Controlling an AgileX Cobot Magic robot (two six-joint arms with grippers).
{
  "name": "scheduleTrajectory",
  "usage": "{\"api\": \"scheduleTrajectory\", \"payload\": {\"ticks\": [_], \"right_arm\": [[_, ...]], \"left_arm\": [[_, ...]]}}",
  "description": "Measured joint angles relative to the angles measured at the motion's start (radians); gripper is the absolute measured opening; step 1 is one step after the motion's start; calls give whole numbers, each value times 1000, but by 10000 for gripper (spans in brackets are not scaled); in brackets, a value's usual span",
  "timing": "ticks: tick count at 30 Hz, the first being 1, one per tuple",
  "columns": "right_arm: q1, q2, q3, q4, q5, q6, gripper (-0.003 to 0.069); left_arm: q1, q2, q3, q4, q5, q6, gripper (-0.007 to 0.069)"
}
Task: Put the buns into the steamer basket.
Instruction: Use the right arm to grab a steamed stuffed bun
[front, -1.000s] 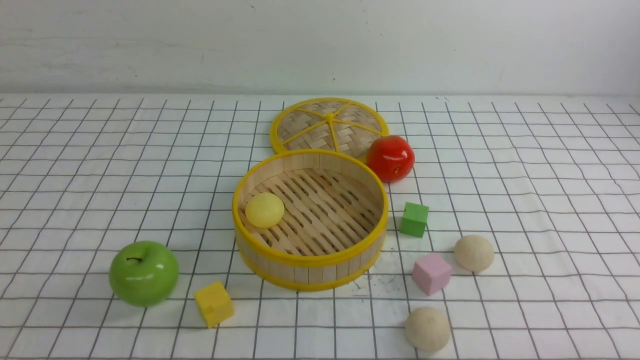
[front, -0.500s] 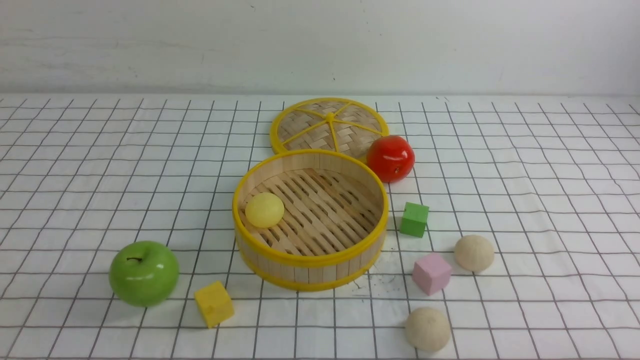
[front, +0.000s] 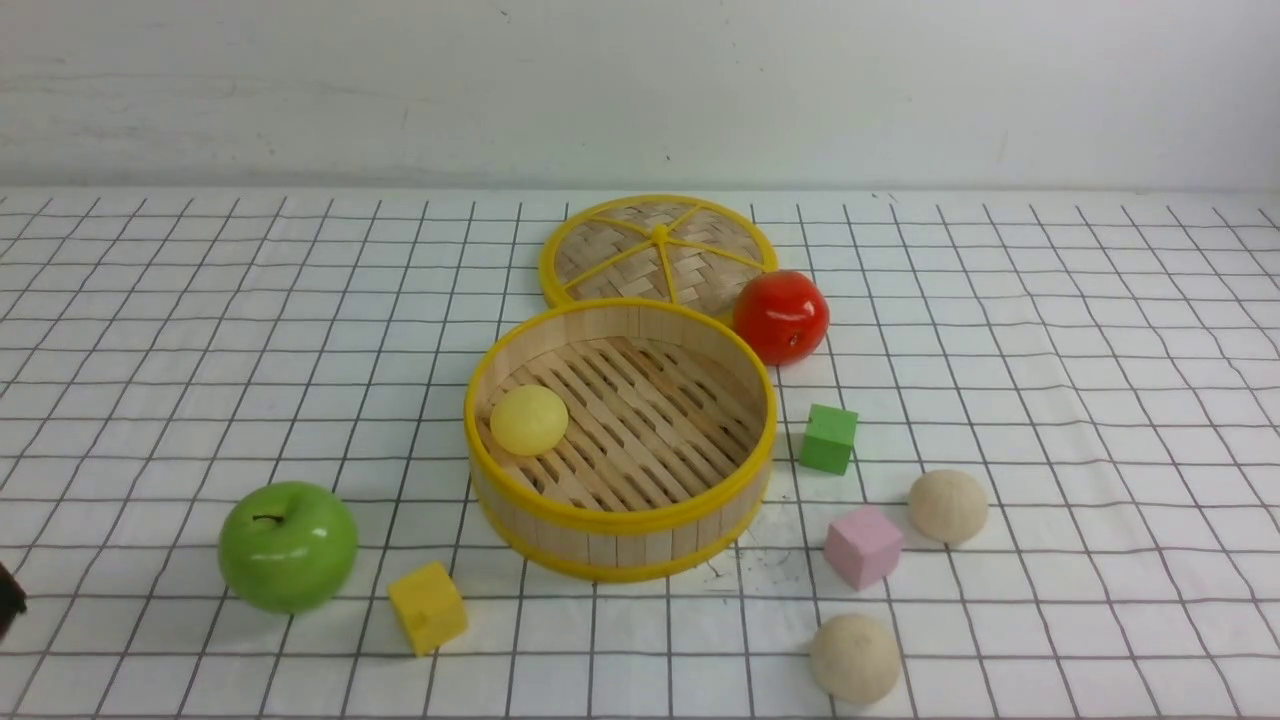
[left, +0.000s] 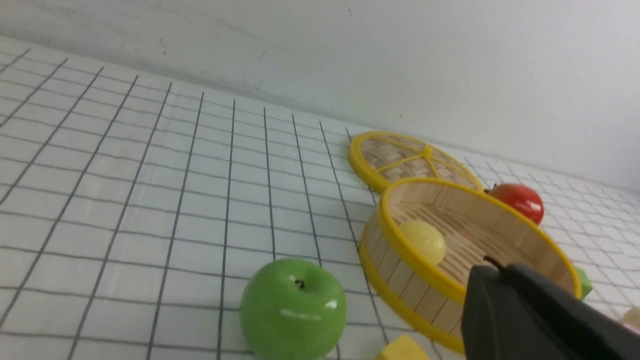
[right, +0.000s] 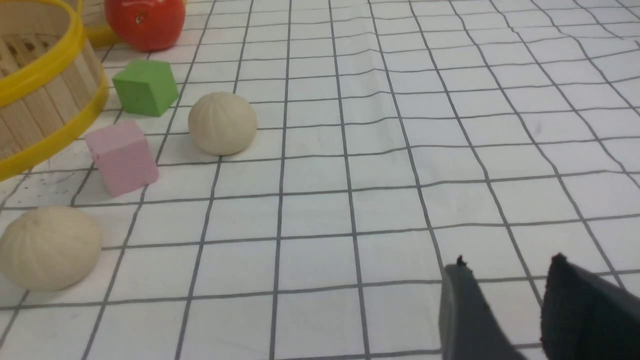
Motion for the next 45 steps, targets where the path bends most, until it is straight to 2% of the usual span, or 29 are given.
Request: {"api": "scheduleTrajectory", "payload": {"ticks": [4,9,14,45], "right_arm": [[0,0,0,0,0,0,239],[0,0,0,0,0,0,239],[0,0,0,0,0,0,239],[0,0,0,0,0,0,239]], "left_arm": [[0,-52,73,0,15,8,-13],[0,-161,191,0,108,11,-13],[0,-186,214,-9,201,11,-13],[0,-186,215,-11,208,11,1]]}}
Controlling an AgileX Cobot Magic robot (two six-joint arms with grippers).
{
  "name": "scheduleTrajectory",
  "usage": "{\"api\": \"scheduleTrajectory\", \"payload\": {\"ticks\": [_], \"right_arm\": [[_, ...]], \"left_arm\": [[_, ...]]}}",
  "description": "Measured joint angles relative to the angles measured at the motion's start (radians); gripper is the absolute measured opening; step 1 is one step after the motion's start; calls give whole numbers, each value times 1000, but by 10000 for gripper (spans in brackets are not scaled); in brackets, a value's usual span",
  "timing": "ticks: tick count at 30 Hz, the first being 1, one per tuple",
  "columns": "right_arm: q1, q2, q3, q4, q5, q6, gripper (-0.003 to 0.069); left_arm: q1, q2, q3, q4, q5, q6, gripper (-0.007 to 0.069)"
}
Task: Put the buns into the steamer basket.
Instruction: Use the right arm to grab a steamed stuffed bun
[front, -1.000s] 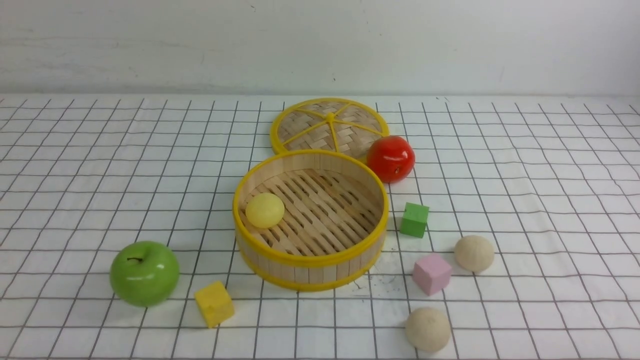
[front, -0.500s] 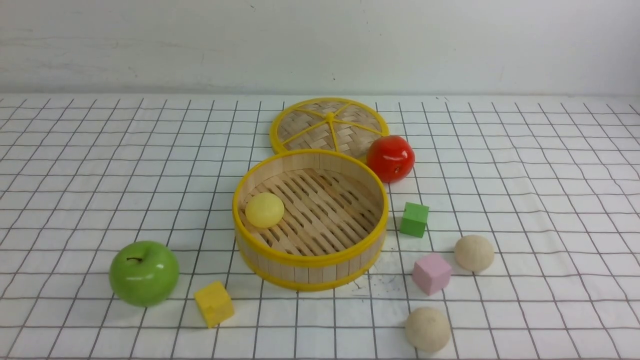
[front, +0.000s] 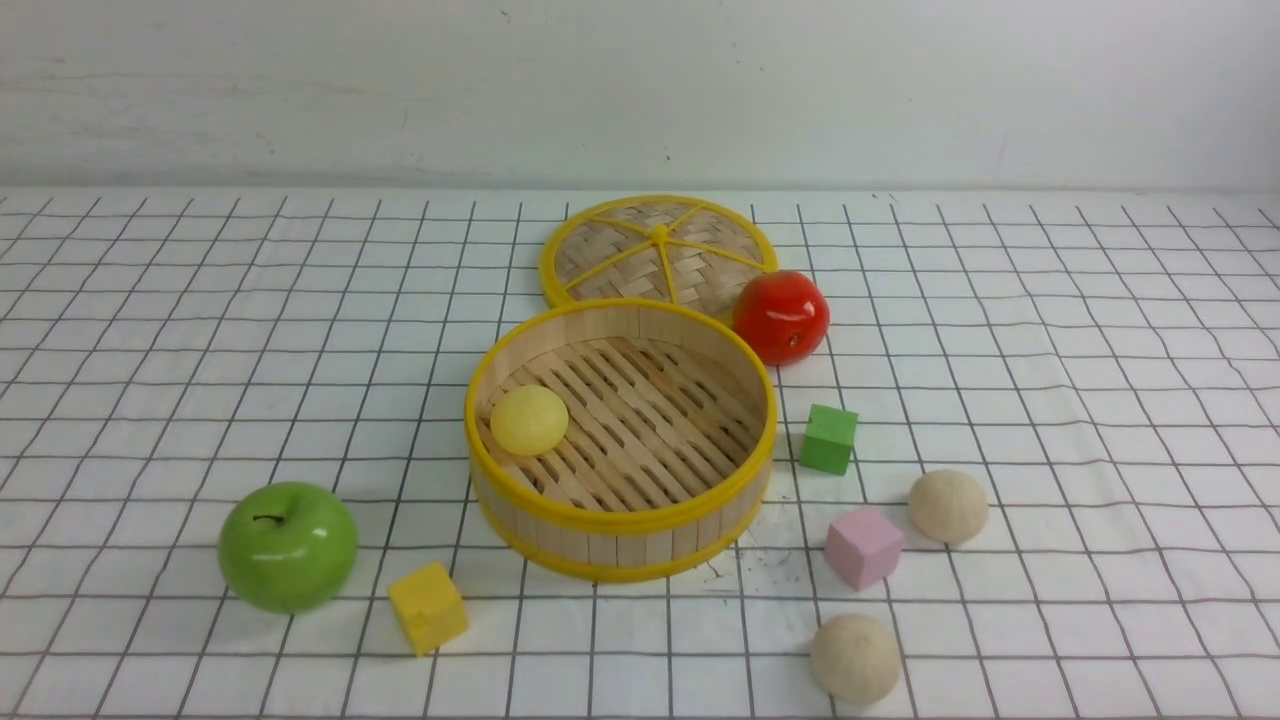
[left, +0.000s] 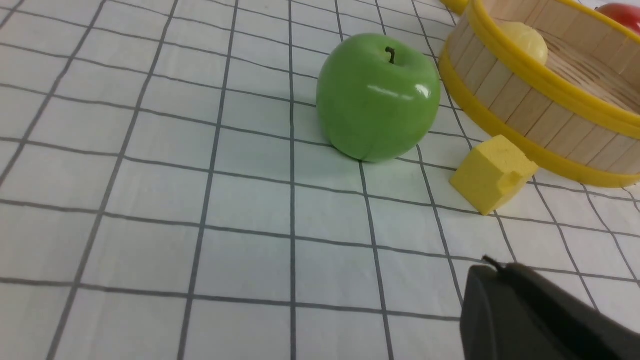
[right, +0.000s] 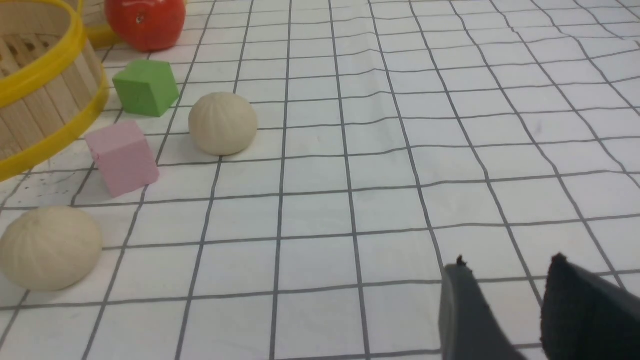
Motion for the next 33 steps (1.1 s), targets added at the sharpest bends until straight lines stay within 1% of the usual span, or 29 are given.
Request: {"api": "scheduleTrajectory", "payload": {"ticks": [13,16,19,21,22,23,24,25,26,28,30,31,33], "right_arm": [[0,0,0,0,0,0,239],[0,0,1,7,-26,0,239],[0,0,8,25,-118,6,239],[0,0,8,27,-224,31,239],[0,0,8,27,-224,35,239],[0,0,8,27,-309,65,239],[0,0,8,28,-365,91,239],[0,0,8,27,-385,101,239],[0,0,8,30,-471,153,239],[0,0,8,35,-561,211,239],[0,0,8,38,-607,230,239],[0,0,8,46,-655,260,239],[0,0,-1,75,-657,332,239]], "left_arm": [[0,0,0,0,0,0,12],[0,0,0,0,0,0,15],[0,0,0,0,0,0,17],[0,0,0,0,0,0,17],[0,0,0,0,0,0,17],[0,0,0,0,0,0,17],[0,0,0,0,0,0,17],[0,0,0,0,0,0,17],[0,0,0,0,0,0,17],[0,0,0,0,0,0,17],[0,0,0,0,0,0,17],[0,0,0,0,0,0,17],[0,0,0,0,0,0,17]]}}
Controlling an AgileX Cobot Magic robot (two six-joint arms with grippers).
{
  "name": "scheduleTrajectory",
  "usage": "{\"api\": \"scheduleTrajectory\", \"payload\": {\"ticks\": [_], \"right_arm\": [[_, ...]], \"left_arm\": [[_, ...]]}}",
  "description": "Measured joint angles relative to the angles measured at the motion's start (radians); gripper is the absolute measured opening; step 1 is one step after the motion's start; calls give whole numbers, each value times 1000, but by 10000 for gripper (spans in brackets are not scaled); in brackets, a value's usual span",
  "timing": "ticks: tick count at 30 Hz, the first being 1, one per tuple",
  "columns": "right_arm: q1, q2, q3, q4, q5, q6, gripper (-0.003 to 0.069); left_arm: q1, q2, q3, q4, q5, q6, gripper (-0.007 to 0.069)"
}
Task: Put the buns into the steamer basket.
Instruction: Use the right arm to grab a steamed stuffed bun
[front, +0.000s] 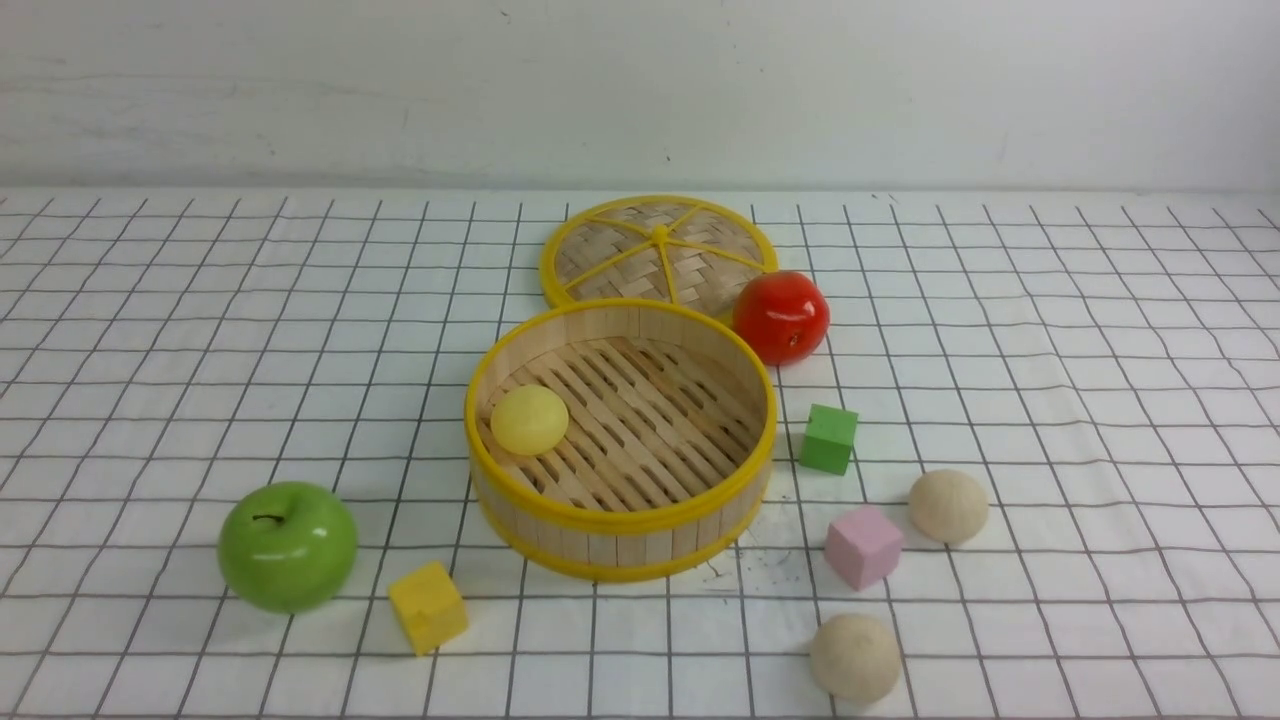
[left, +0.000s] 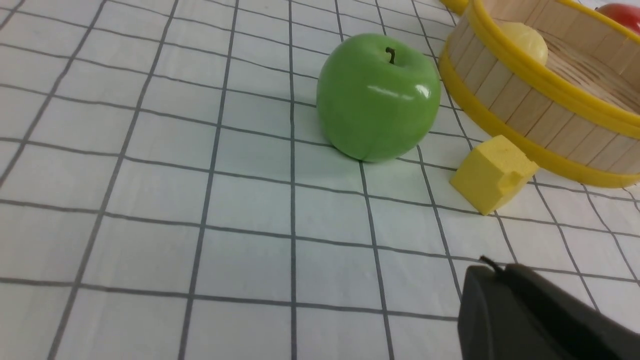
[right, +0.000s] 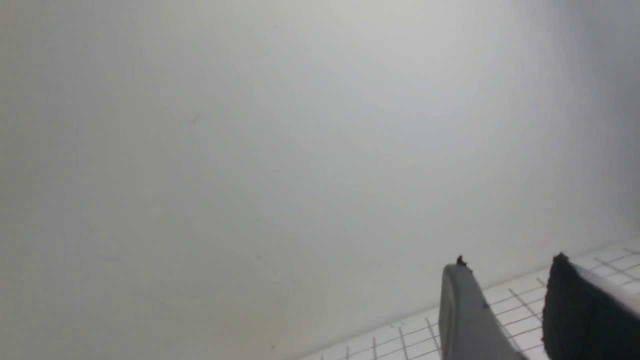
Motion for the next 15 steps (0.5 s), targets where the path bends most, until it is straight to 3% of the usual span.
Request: {"api": "scheduleTrajectory", "payload": {"ticks": [8,15], "right_arm": [[0,123,-241,43,200,124,239],[0,476,-668,-111,585,120,239]], "left_arm": [[0,0,0,0,0,0,17],[0,0,0,0,0,0,18]]}}
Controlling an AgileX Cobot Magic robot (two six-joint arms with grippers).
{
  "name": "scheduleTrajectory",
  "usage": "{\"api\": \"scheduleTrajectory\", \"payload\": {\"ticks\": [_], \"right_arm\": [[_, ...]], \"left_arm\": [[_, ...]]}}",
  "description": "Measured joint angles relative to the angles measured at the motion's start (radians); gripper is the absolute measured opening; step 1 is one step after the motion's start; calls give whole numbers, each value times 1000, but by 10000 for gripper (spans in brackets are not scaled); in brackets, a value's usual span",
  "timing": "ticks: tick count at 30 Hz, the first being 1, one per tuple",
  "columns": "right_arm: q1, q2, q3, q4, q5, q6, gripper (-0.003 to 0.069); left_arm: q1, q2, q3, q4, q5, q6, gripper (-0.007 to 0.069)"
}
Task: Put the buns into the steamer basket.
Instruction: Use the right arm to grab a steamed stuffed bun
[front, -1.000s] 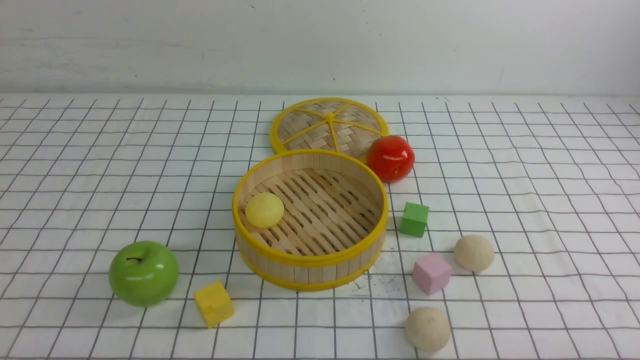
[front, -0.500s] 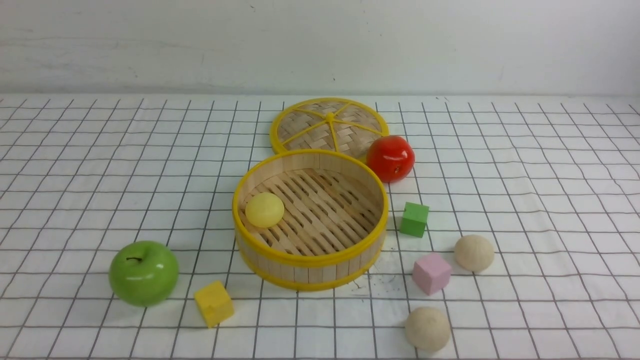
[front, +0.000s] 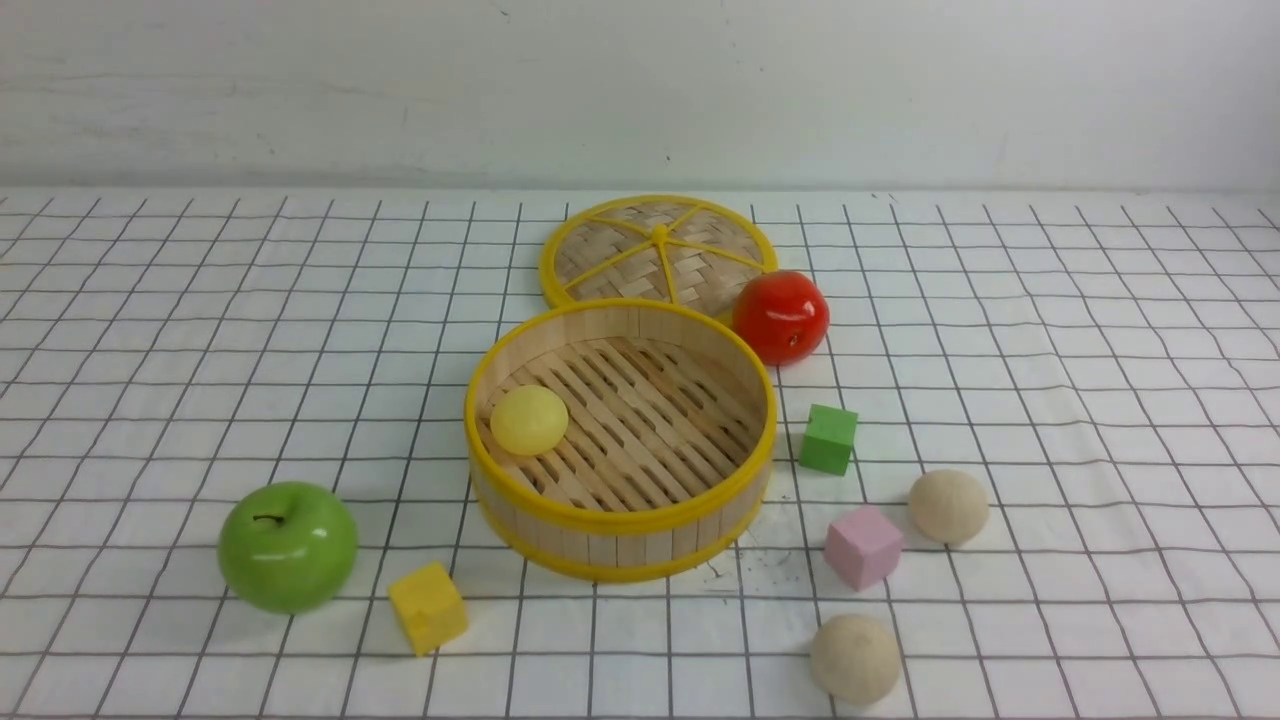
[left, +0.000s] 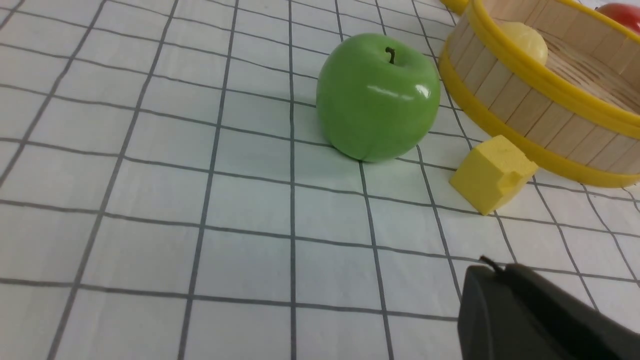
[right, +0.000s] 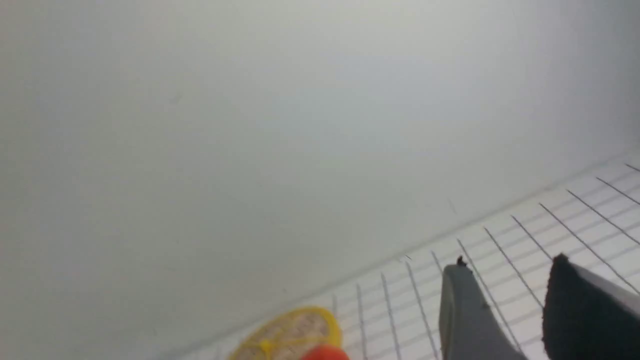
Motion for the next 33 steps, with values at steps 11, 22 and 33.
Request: {"api": "scheduleTrajectory", "payload": {"ticks": [11,22,33], "right_arm": [[3,527,-86,27,192,-267,239],[215,1009,-369,205,392,-587,239],[278,1323,-615,20,403,-362,242]], "left_arm": [[0,0,0,0,0,0,30],[0,0,0,0,0,0,36],[0,0,0,0,0,0,37]]}}
